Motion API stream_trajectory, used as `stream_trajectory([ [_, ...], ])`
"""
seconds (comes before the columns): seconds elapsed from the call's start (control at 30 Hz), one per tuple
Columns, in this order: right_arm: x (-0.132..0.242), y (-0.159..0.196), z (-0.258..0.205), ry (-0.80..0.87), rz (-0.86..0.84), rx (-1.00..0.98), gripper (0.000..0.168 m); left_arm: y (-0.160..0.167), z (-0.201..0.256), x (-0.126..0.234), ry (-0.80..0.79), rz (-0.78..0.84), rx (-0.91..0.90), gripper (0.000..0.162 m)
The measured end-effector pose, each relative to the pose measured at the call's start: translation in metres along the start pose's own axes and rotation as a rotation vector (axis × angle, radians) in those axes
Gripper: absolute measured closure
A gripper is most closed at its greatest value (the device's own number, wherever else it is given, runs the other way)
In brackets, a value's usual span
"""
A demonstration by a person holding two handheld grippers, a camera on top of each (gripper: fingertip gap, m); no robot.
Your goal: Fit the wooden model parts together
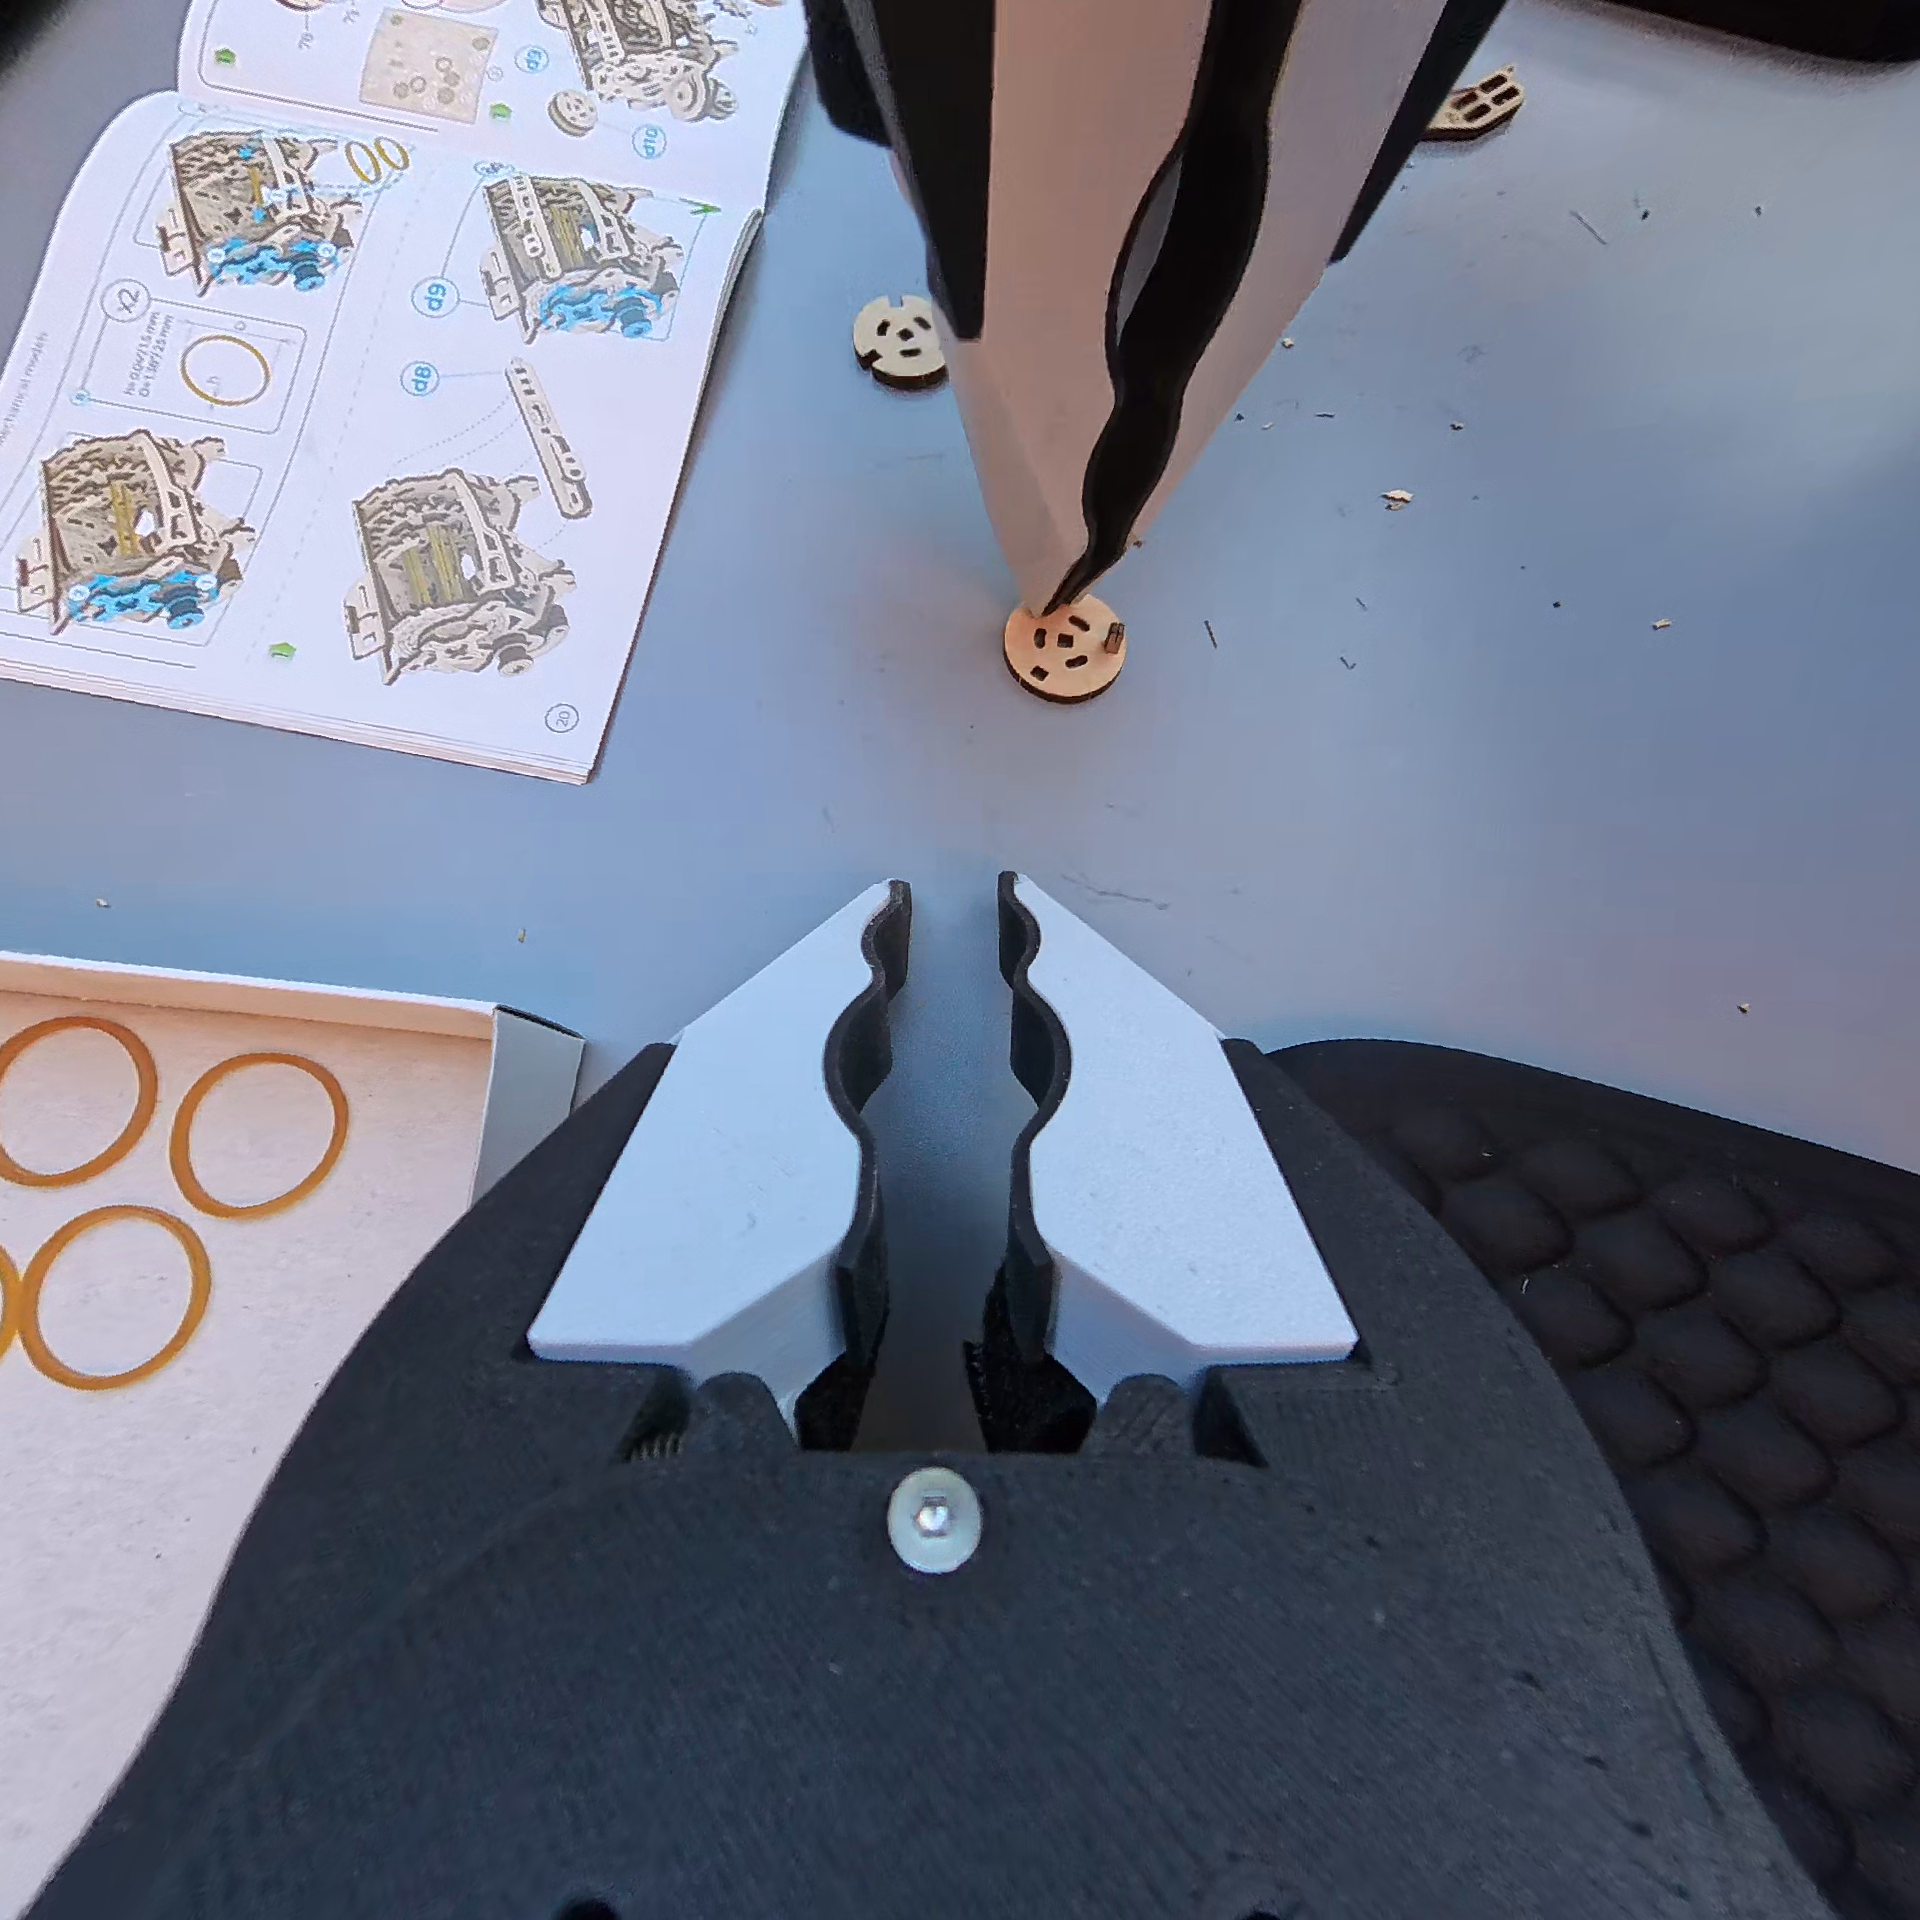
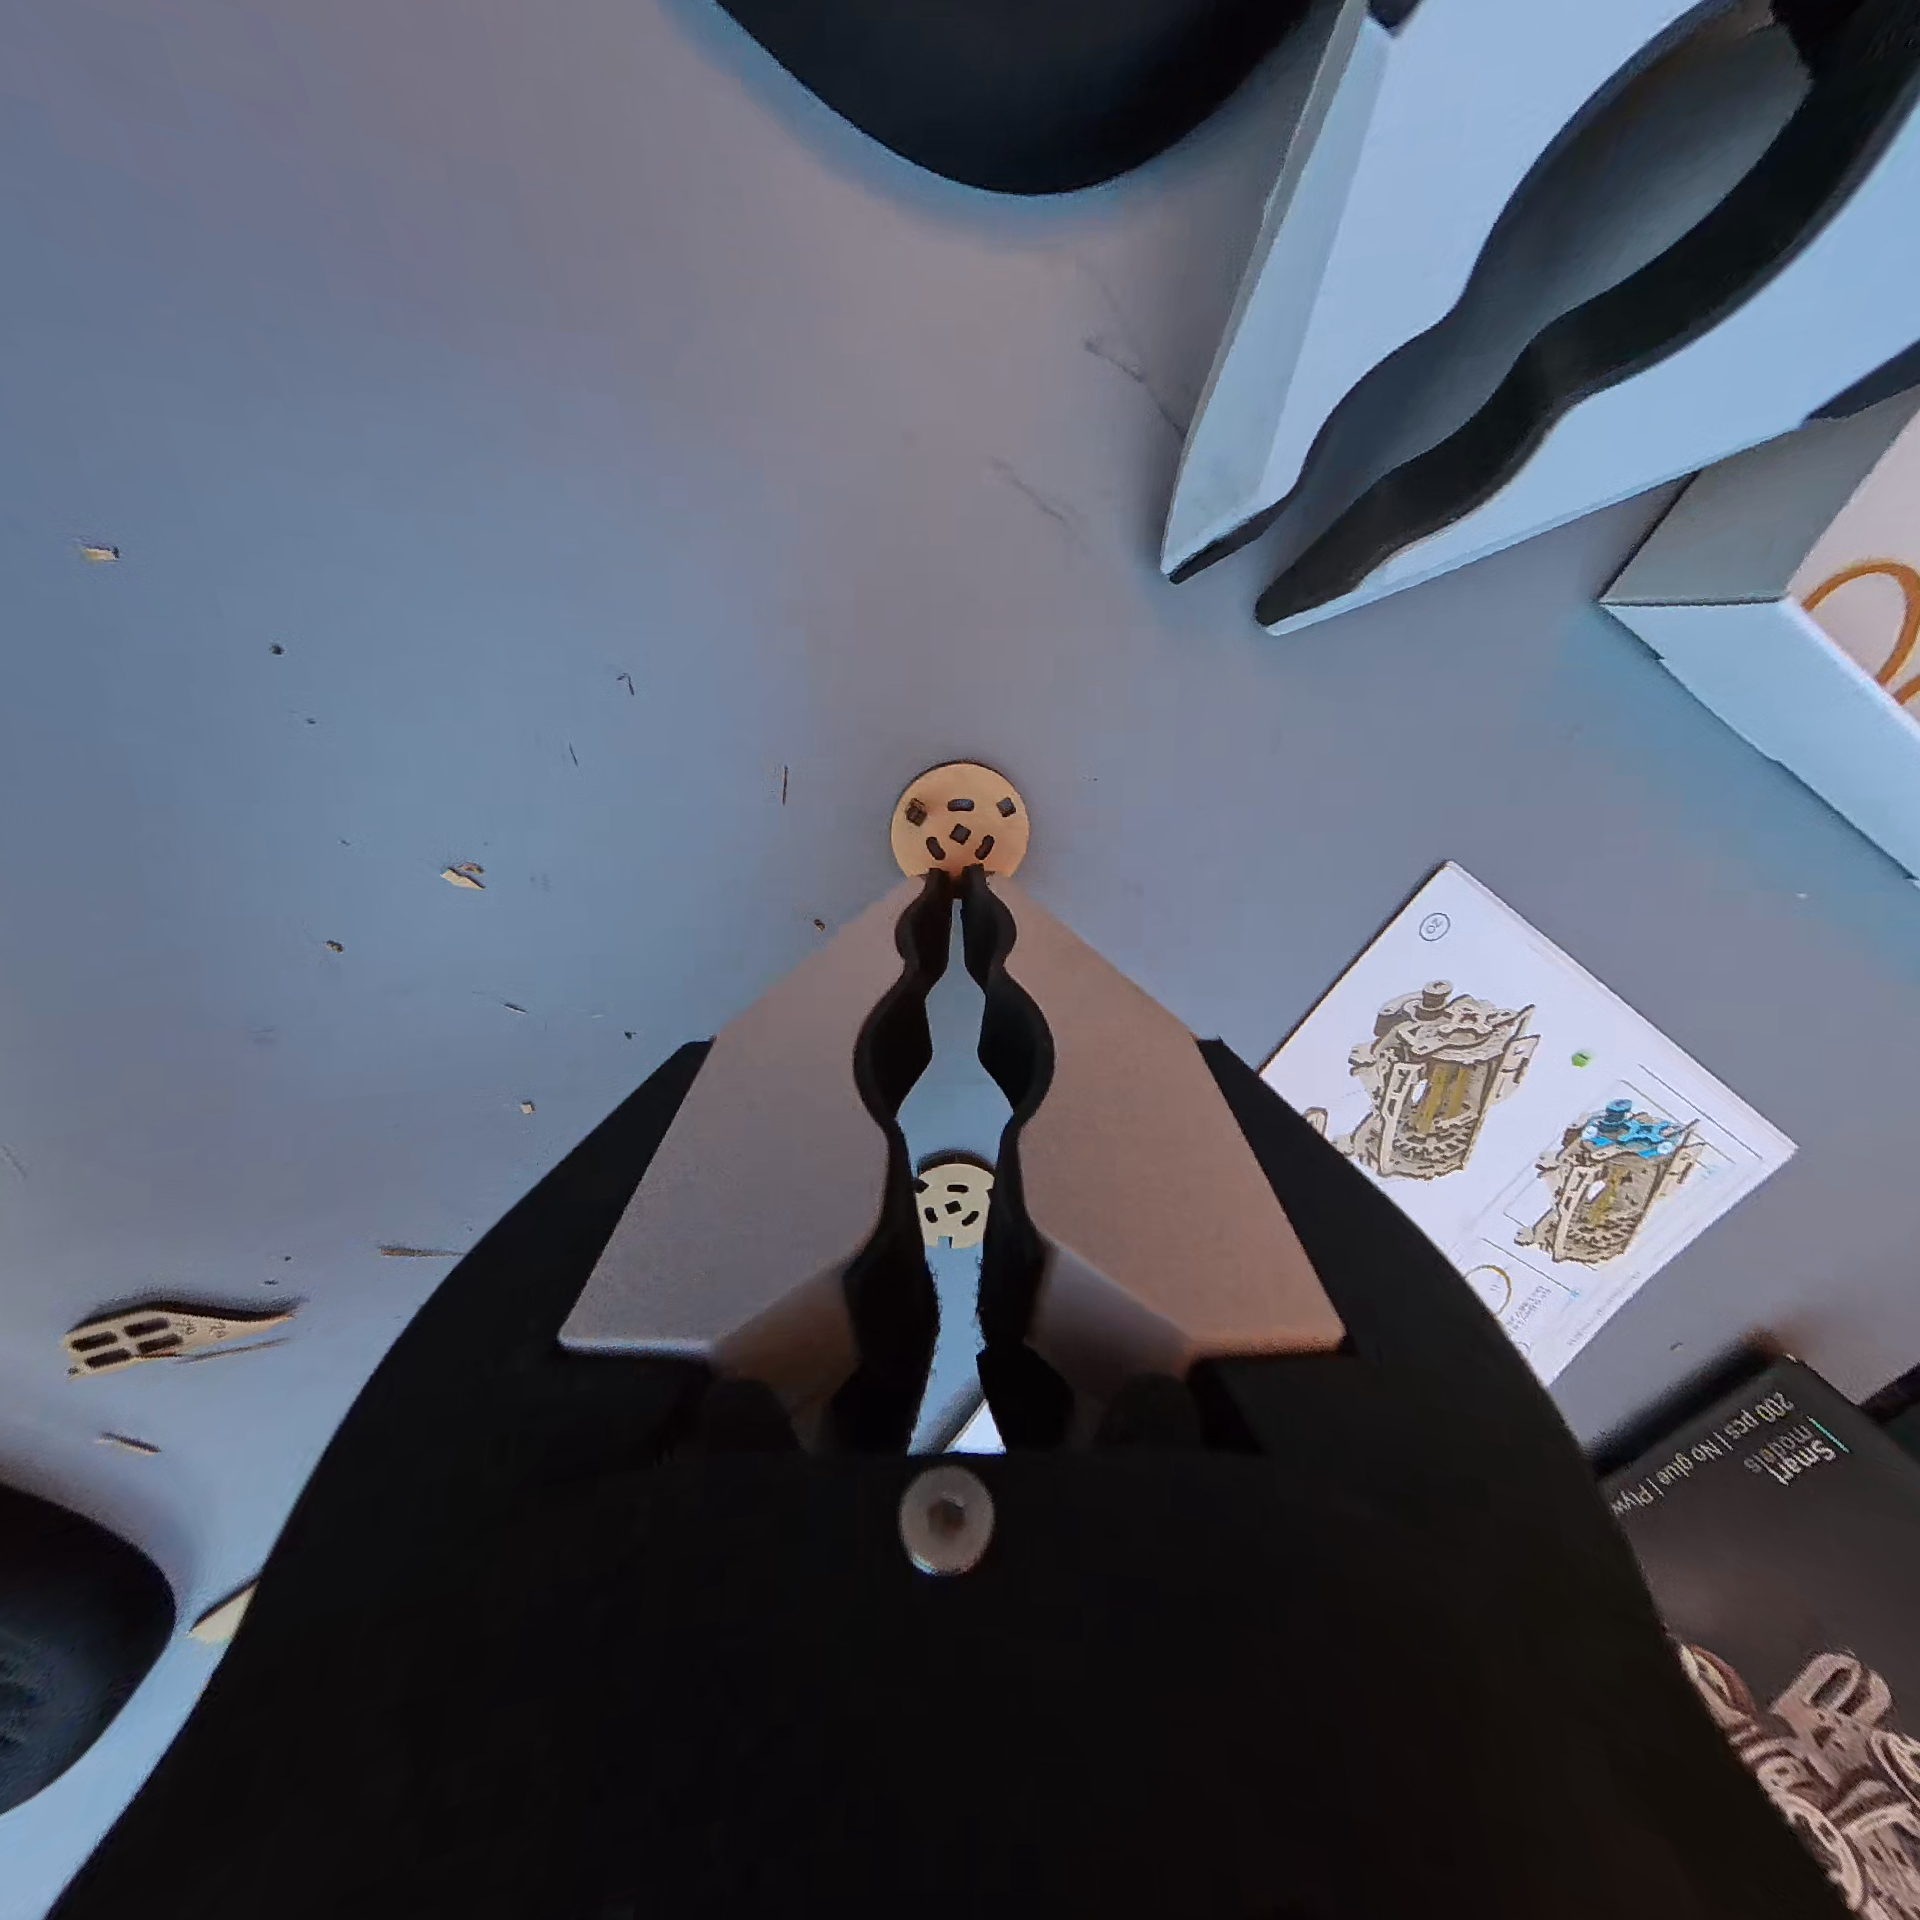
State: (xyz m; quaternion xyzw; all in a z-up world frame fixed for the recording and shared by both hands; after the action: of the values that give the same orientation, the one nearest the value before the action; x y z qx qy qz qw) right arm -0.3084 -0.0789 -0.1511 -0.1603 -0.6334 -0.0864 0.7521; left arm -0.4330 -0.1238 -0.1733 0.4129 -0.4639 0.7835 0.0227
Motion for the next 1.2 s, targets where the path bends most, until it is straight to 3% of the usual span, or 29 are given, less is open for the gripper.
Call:
stream_trajectory([
  [0.2,-0.002,0.008,0.014,-0.185,0.107,-0.084,0.166,0.0,0.001,0.0,-0.003,-0.002,-0.003,0.145],
  [0.3,0.0,0.004,0.011,-0.11,0.07,-0.02,0.166,0.0,0.001,0.0,-0.005,-0.003,-0.008,0.145],
  [0.37,0.002,0.0,0.008,-0.039,0.049,0.01,0.153,0.0,0.001,0.001,-0.001,-0.004,-0.004,0.145],
  [0.5,0.018,-0.003,0.006,0.036,0.092,0.015,0.156,0.001,0.001,0.001,-0.002,-0.005,-0.005,0.145],
  [1.2,0.001,0.001,0.004,-0.031,0.019,-0.028,0.168,0.001,0.001,0.001,-0.002,-0.005,-0.003,0.145],
])
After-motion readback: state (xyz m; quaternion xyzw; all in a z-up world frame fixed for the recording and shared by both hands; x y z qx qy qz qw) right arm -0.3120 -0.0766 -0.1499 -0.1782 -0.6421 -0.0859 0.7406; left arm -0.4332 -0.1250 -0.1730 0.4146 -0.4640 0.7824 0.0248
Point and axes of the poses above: each gripper's, where its closed fingertips meet, x back along the fingers, y out of its underside, z = x × y across the jaws, the point moved 8 cm from there along x, back along the fingers, and after that the axes turned 14 degrees about x, right-handed, at the moved point
